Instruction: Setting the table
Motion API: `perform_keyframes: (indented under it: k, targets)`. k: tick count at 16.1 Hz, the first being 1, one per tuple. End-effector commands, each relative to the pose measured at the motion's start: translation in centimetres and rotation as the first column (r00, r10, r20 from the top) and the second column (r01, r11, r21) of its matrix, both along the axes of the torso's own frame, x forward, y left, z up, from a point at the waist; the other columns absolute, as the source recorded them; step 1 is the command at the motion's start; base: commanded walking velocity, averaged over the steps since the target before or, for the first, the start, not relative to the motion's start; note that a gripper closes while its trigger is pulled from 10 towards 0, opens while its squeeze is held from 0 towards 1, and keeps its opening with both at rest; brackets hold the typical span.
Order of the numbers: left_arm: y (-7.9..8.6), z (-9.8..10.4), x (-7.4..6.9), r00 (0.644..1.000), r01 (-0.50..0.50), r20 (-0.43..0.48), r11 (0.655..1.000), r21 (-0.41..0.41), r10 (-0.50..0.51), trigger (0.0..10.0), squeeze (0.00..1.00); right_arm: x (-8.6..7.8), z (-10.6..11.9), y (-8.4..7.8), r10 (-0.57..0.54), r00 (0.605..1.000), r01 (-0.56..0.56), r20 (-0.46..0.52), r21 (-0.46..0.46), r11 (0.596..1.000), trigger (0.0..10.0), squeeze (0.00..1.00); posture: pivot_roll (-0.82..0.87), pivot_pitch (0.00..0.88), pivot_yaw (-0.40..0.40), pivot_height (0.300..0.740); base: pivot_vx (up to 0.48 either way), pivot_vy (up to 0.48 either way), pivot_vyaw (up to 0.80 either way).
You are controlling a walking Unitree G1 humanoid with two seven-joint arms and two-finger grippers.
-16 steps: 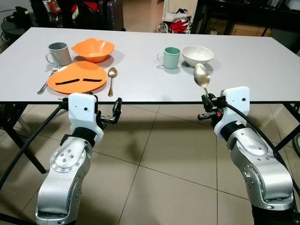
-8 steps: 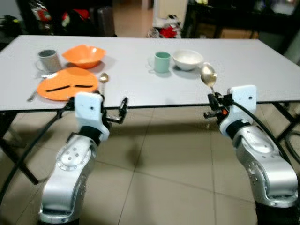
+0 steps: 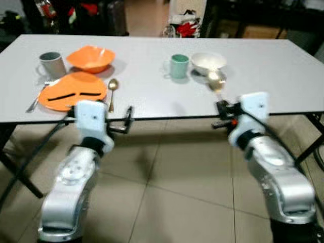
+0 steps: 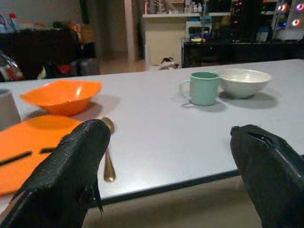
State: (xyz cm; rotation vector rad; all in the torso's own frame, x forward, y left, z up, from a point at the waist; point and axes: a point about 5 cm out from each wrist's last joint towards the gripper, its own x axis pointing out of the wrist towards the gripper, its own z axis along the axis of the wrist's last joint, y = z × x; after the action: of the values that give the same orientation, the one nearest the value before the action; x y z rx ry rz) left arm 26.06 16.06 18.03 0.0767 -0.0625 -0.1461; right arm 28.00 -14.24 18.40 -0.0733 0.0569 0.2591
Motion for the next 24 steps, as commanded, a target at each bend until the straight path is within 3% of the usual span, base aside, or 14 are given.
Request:
perform_keyframes:
  k: [1, 12, 16, 24]
  targets:
    - [-0.65, 0.16, 0.1, 1.0, 0.025, 0.007, 1.0, -0.006, -0.025, 10.0, 0.0, -0.04, 0.42, -0.87, -0.028, 0.999, 0.028, 0.02, -0.008, 1.0, 10.0, 0.0, -0.1, 0.0, -0.031, 0.74, 0.244, 0.0, 0.0]
    - [-0.81, 0.1, 0.16, 0.999, 0.033, 0.007, 0.999, -0.014, -0.033, 10.0, 0.0, 0.02, 0.39, -1.08, -0.026, 1.0, 0.026, 0.009, -0.006, 1.0, 10.0, 0.0, -0.1, 0.0, -0.038, 0.74, 0.243, 0.0, 0.0]
    - [-0.88, 0.09, 0.2, 0.999, 0.032, 0.008, 0.999, -0.017, -0.032, 10.0, 0.0, 0.08, 0.43, -1.17, -0.024, 1.0, 0.024, 0.006, -0.002, 1.0, 10.0, 0.0, -0.11, 0.0, -0.041, 0.74, 0.251, 0.0, -0.76]
    - [-0.79, 0.03, 0.24, 0.999, 0.031, 0.008, 0.999, -0.018, -0.031, 10.0, 0.0, 0.0, 0.45, -0.9, -0.003, 1.0, 0.003, 0.009, -0.025, 1.0, 10.0, 0.0, -0.11, 0.0, -0.039, 0.74, 0.256, 0.0, 0.0]
